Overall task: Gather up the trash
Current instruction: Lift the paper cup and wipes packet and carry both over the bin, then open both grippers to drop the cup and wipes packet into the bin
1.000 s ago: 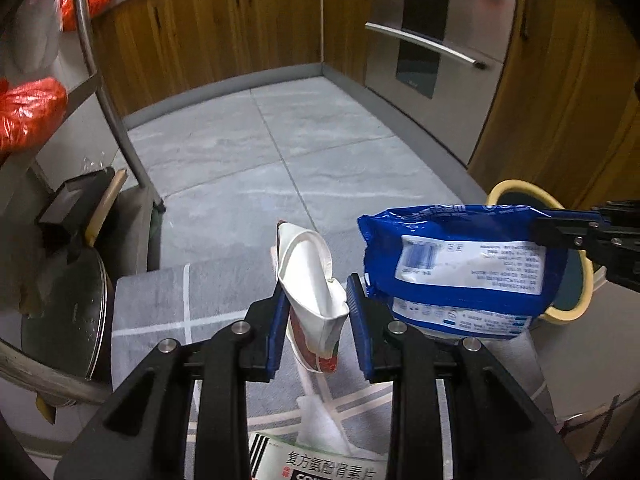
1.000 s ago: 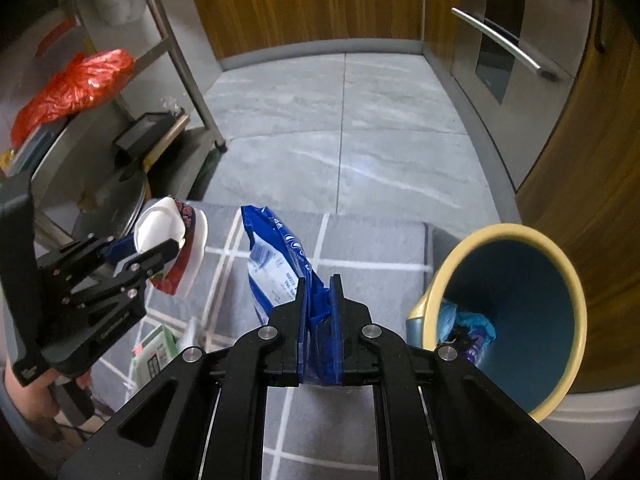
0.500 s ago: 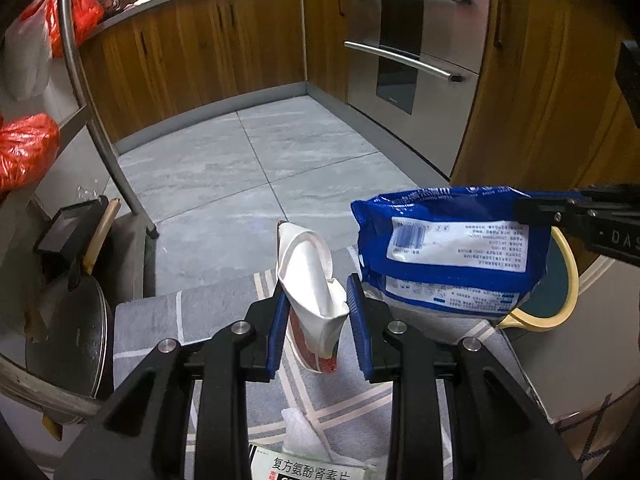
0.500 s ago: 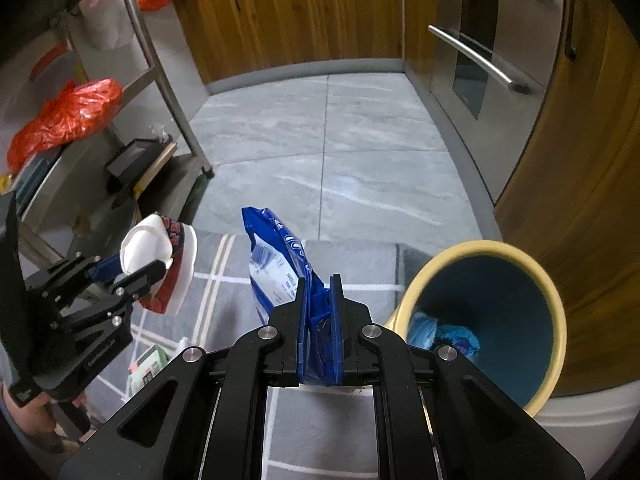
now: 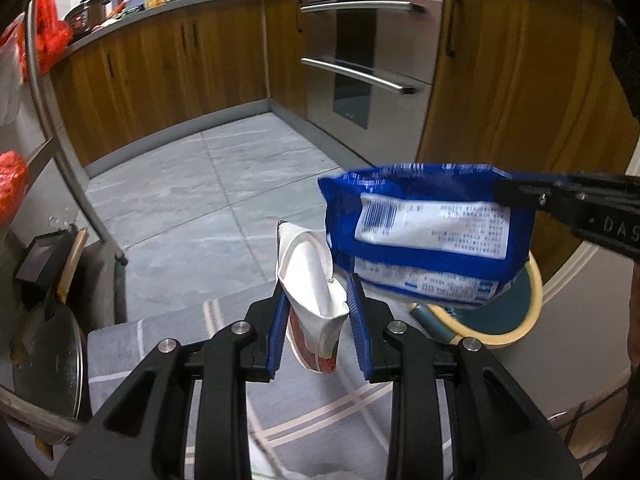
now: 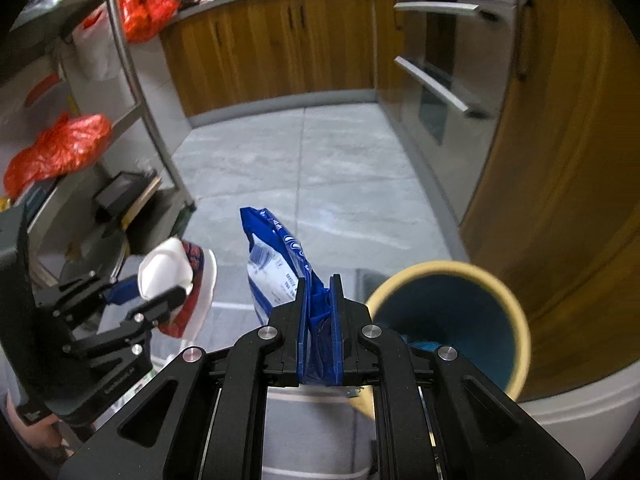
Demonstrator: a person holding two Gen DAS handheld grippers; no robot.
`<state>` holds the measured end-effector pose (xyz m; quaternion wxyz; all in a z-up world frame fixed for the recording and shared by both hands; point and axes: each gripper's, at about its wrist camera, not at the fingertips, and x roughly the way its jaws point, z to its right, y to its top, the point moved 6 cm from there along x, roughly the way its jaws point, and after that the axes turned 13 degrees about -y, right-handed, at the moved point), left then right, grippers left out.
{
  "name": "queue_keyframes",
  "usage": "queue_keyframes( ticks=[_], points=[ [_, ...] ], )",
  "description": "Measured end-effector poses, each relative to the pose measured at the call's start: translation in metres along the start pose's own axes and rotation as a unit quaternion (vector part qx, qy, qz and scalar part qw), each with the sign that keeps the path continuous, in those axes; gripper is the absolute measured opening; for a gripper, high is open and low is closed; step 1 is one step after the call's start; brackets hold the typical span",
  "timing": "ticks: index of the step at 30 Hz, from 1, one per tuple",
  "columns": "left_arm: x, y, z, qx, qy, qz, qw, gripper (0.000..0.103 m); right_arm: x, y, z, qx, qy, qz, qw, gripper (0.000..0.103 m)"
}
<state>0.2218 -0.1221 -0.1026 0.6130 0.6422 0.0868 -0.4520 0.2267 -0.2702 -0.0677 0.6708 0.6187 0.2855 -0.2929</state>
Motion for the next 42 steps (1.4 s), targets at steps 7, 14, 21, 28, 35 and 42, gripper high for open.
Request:
queue_keyframes(
  ticks=[7, 14, 21, 28, 35, 42],
  points=[
    [0.013, 0.012, 0.037, 0.032, -0.02, 0.002, 0.9993, 0.028, -0.012, -0.003, 0.046, 0.032, -0.033, 0.014, 0.999, 0.011],
    [0.036, 0.019, 0.081, 0.064, -0.04, -0.003, 0.9971, 0.028, -0.004, -0.011, 0.082, 0.046, -0.064, 0.008, 0.997, 0.011],
    [0.059, 0.015, 0.103, 0.085, -0.055, -0.02, 0.9946, 0.028, 0.009, -0.015, 0.103, 0.043, -0.098, -0.005, 0.994, 0.011],
    [0.08, 0.01, 0.125, 0.097, -0.078, -0.033, 0.9917, 0.028, 0.021, -0.02, 0.127, 0.029, -0.151, -0.016, 0.988, 0.011],
    [0.102, 0.004, 0.152, 0.119, -0.1, -0.047, 0.9867, 0.028, 0.046, -0.031, 0.147, 0.024, -0.178, -0.054, 0.982, 0.011],
    [0.126, -0.006, 0.164, 0.132, -0.106, -0.068, 0.9831, 0.028, 0.07, -0.04, 0.142, -0.001, -0.191, -0.084, 0.978, 0.011]
  ],
)
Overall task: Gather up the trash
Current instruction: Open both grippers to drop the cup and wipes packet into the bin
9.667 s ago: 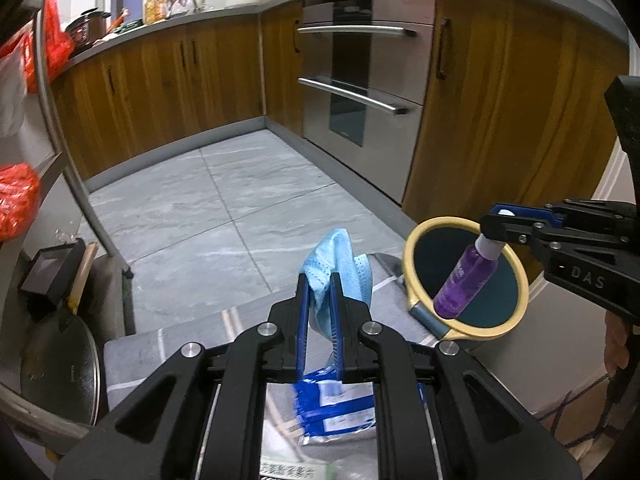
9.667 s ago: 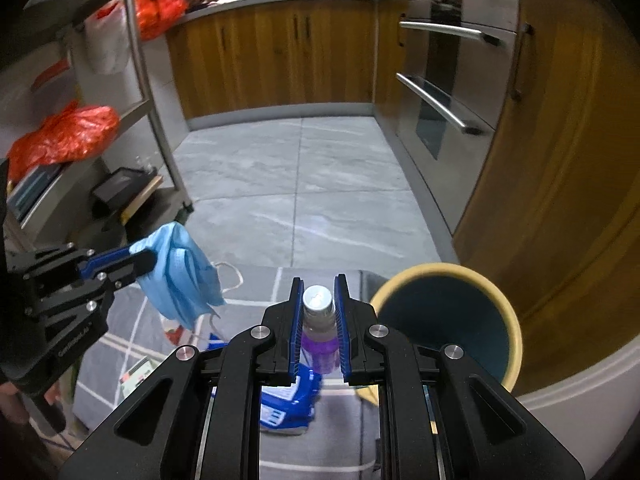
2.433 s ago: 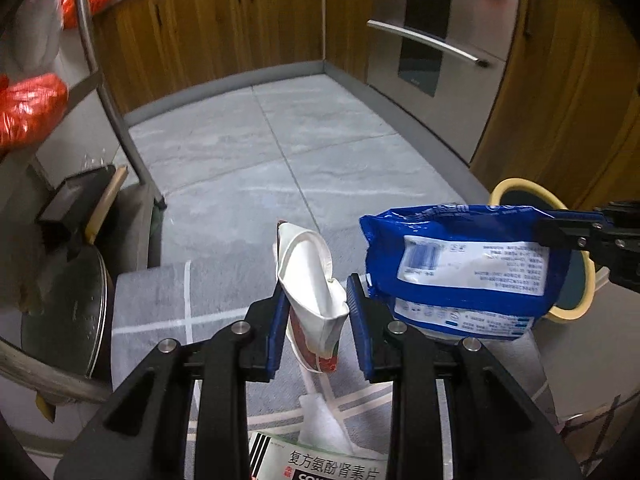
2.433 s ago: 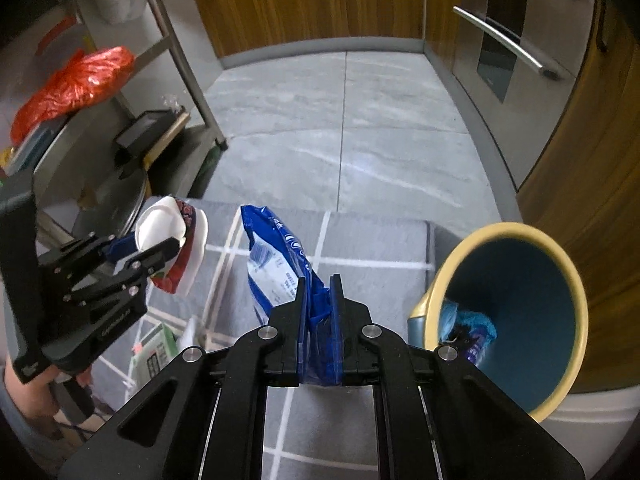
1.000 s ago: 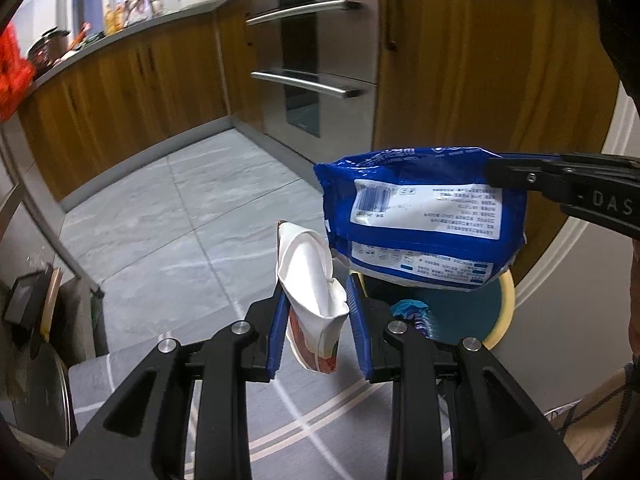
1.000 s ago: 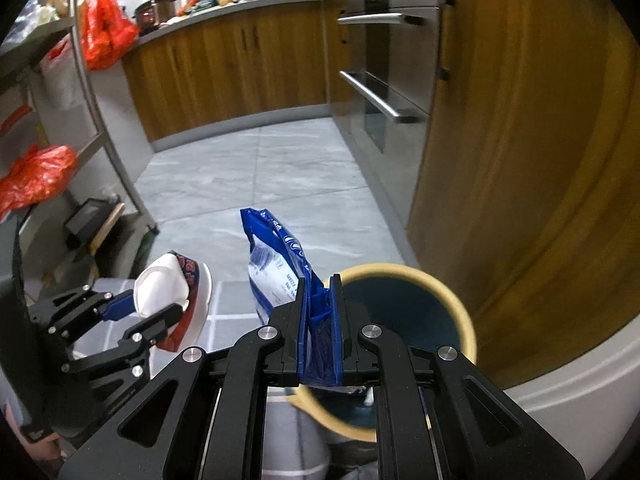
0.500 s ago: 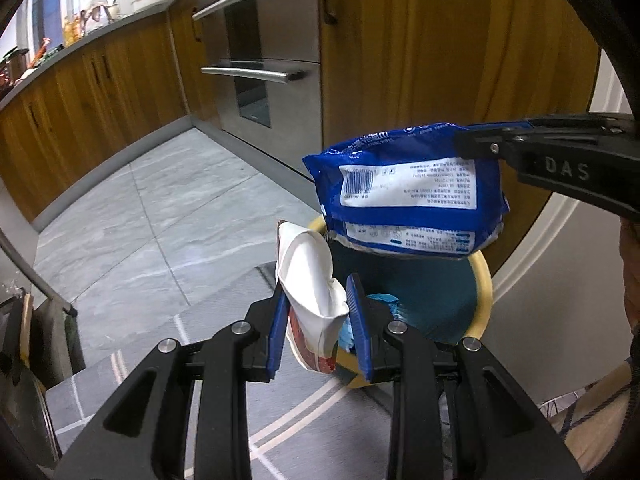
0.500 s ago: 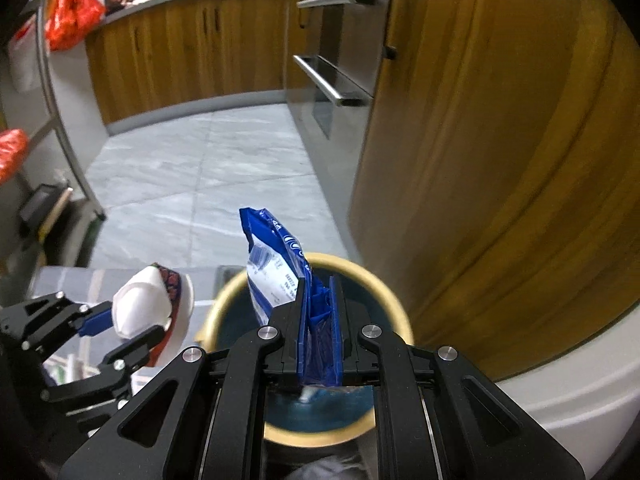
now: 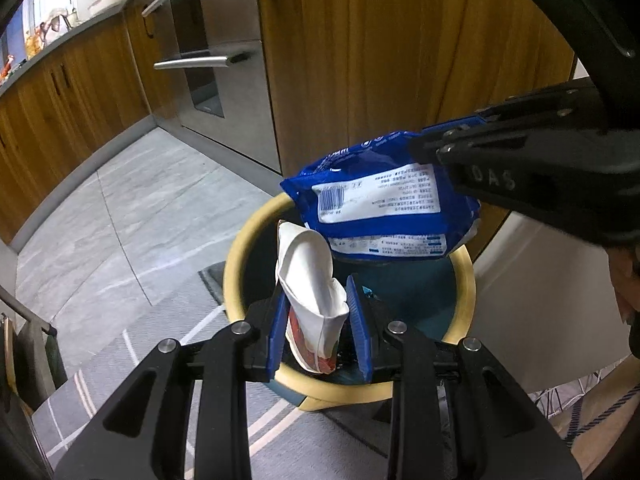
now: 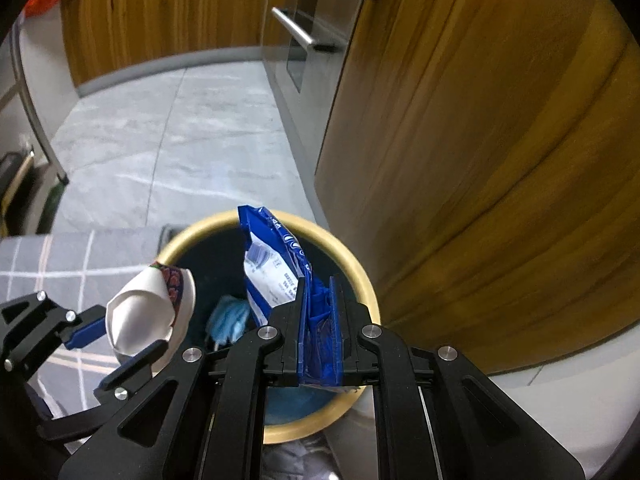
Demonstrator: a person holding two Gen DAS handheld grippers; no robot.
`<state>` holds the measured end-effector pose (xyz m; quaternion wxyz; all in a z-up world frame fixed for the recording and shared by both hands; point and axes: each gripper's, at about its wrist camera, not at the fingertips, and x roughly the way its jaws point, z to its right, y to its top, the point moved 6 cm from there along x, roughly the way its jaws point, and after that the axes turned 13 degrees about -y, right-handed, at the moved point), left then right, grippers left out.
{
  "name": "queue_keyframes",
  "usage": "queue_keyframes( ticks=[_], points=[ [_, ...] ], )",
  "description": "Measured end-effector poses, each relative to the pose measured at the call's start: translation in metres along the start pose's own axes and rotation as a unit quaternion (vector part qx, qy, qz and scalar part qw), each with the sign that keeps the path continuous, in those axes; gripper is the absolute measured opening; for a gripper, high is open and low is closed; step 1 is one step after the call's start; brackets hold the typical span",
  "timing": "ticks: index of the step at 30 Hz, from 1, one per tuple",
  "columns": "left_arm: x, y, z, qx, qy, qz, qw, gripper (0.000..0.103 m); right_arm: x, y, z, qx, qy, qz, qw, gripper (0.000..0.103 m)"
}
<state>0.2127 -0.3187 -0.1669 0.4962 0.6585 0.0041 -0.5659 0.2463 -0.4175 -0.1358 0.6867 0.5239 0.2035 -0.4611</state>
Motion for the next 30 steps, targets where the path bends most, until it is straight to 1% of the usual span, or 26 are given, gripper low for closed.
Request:
queue_keyframes(
  ticks=[4, 12, 14, 15, 16, 20, 24, 27, 30],
  points=[
    [0.011, -0.004, -0.002, -0.003, -0.001, -0.01, 0.9999, 0.029, 0.013, -0.005, -0.007, -0.013, -0.004, -0.011, 1.0, 0.011],
    [0.033, -0.014, -0.018, -0.04, -0.013, -0.027, 0.9988, 0.029, 0.036, -0.007, -0.02, -0.037, -0.01, -0.03, 0.999, 0.012],
    [0.036, -0.015, -0.02, -0.043, -0.015, -0.03, 0.9985, 0.029, 0.037, -0.008, -0.018, -0.031, -0.009, -0.032, 0.999, 0.013],
    [0.037, -0.015, -0.02, -0.043, -0.013, -0.031, 0.9985, 0.029, 0.037, -0.008, -0.017, -0.027, -0.007, -0.034, 0.999, 0.018],
    [0.037, -0.015, -0.02, -0.043, -0.012, -0.031, 0.9985, 0.029, 0.037, -0.008, -0.017, -0.026, -0.007, -0.032, 0.999, 0.02],
    [0.039, -0.013, -0.023, -0.047, -0.01, -0.031, 0.9984, 0.03, 0.033, -0.006, -0.016, -0.026, -0.007, -0.022, 0.999, 0.02],
    [0.039, -0.011, -0.025, -0.048, -0.007, -0.034, 0.9983, 0.03, 0.035, -0.007, -0.017, -0.024, -0.004, -0.023, 0.999, 0.02],
    [0.036, -0.011, -0.027, -0.051, -0.007, -0.032, 0.9982, 0.03, 0.034, -0.006, -0.015, -0.022, -0.004, -0.021, 1.0, 0.024],
    [0.028, -0.011, -0.029, -0.055, -0.005, -0.027, 0.9981, 0.03, 0.029, -0.005, -0.014, -0.014, -0.001, -0.019, 1.0, 0.025]
  ],
)
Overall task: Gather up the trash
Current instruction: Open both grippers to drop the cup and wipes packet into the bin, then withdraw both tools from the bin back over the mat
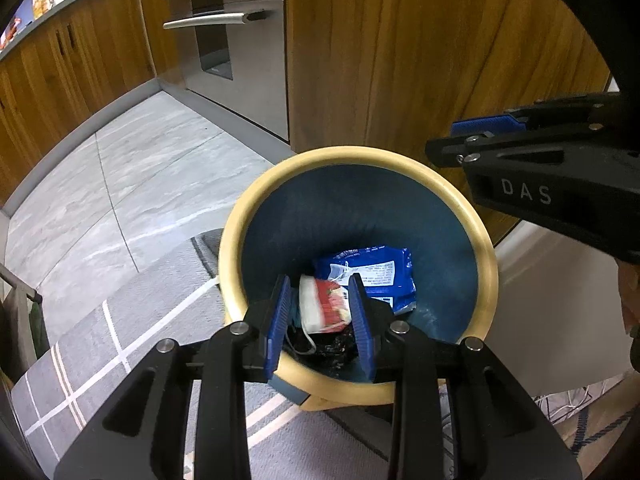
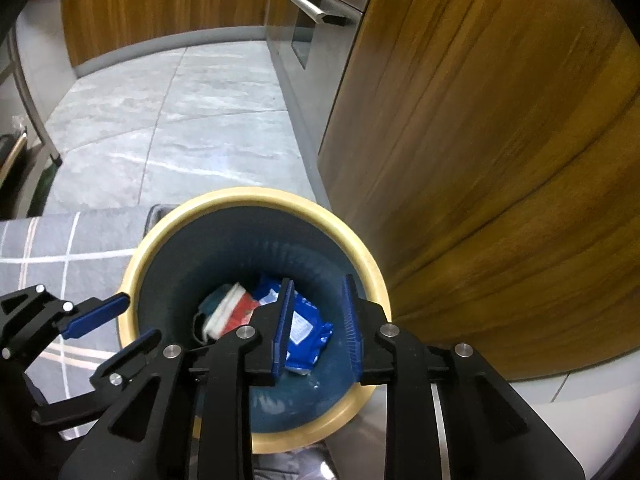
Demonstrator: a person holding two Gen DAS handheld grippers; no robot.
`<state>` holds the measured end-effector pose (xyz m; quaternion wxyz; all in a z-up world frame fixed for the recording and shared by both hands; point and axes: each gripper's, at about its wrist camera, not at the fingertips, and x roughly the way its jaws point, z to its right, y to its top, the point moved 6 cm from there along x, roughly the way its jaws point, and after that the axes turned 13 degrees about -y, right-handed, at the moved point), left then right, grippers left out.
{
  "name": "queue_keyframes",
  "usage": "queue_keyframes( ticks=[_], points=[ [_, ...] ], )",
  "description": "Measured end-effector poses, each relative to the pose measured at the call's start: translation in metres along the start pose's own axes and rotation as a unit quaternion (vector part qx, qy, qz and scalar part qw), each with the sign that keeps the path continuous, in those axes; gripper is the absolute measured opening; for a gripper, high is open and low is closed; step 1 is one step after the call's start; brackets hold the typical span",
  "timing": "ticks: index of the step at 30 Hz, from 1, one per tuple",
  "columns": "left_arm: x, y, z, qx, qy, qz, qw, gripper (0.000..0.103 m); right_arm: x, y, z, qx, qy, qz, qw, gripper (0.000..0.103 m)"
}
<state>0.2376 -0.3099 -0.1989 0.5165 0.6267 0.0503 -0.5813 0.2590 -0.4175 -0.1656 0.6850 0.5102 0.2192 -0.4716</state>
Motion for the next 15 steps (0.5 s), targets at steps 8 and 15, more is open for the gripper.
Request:
queue_keyframes(
  ticks=[8, 15],
  points=[
    [-0.028, -0.004, -0.008, -0.007, 0.015, 0.016, 0.9997, 0.03, -0.019, -0.002, -0.003, 0.007, 0.018, 0.016, 1.0, 0.029],
    [-0.051, -0.015, -0.012, -0.015, 0.026, 0.02, 0.9994, 0.032, -0.046, -0.006, 0.011, 0.048, 0.041, 0.029, 0.998, 0.044]
  ],
)
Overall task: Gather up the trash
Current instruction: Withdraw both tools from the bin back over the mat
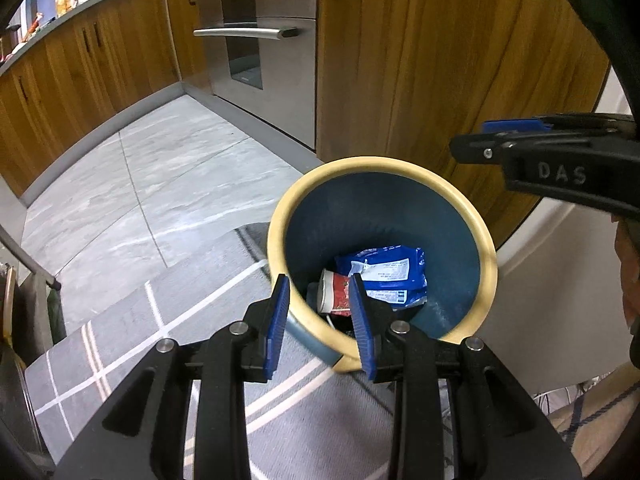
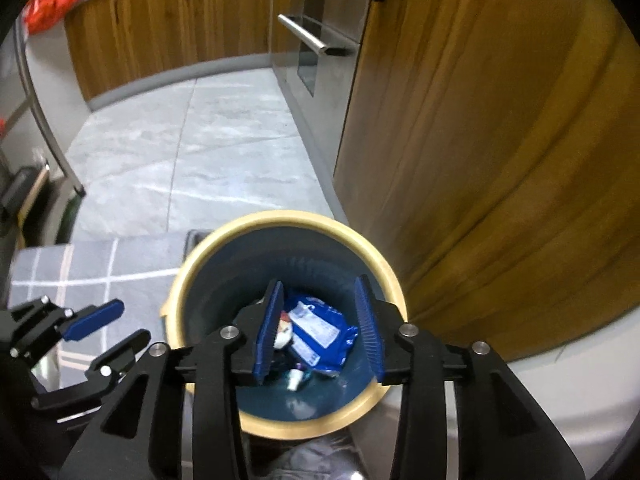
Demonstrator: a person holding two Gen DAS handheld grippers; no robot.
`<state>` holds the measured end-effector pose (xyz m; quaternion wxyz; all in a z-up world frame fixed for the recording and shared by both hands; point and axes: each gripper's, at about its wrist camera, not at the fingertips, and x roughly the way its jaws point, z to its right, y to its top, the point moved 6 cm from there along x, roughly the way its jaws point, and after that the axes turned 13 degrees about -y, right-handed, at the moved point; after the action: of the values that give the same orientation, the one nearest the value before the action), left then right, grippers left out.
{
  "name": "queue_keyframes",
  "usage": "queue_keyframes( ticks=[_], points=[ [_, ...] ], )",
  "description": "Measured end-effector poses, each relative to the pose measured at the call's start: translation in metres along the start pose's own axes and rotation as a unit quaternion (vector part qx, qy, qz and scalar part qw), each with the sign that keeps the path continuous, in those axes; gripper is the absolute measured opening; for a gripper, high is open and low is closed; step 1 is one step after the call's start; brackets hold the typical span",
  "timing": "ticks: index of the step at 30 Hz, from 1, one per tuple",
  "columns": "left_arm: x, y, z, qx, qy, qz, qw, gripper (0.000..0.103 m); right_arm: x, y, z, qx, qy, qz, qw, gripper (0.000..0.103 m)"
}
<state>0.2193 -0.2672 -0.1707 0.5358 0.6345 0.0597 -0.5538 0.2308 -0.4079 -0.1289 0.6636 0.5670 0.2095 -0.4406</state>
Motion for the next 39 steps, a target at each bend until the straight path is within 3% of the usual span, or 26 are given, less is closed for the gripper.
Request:
queue_keyframes(
  ticks=[3, 8, 16, 23, 32, 39],
  points=[
    [-0.015, -0.004, 0.0, -0.001, 0.008, 0.008, 0.9999, 0.044, -0.012, -0.004, 0.0, 0.007, 0.004, 0.004, 1.0, 0.052],
    [-0.043, -0.011, -0.007, -0.007, 0.028, 0.025, 0.9993, 0.051, -0.03, -0.006, -0.004, 0.013, 0.008, 0.019, 1.0, 0.061],
    [-0.08, -0.028, -0.024, -0.019, 0.061, 0.028, 0.9976, 0.066, -0.059, -0.015, -0.017, 0.018, 0.026, 0.038, 0.999, 0.093],
    [-0.127, -0.04, -0.037, -0.026, 0.095, 0.059, 0.9934, 0.088, -0.074, -0.015, -0.04, -0.007, 0.033, 0.054, 0.998, 0.096],
    [-0.165, -0.068, -0.072, -0.062, 0.118, 0.067, 0.9888, 0.089, -0.088, -0.017, -0.058, 0.007, 0.064, 0.051, 0.997, 0.097],
    [-0.198, -0.088, -0.096, -0.082, 0.143, 0.079, 0.9832, 0.089, -0.094, -0.018, -0.1, -0.026, 0.088, 0.041, 0.995, 0.097]
  ],
)
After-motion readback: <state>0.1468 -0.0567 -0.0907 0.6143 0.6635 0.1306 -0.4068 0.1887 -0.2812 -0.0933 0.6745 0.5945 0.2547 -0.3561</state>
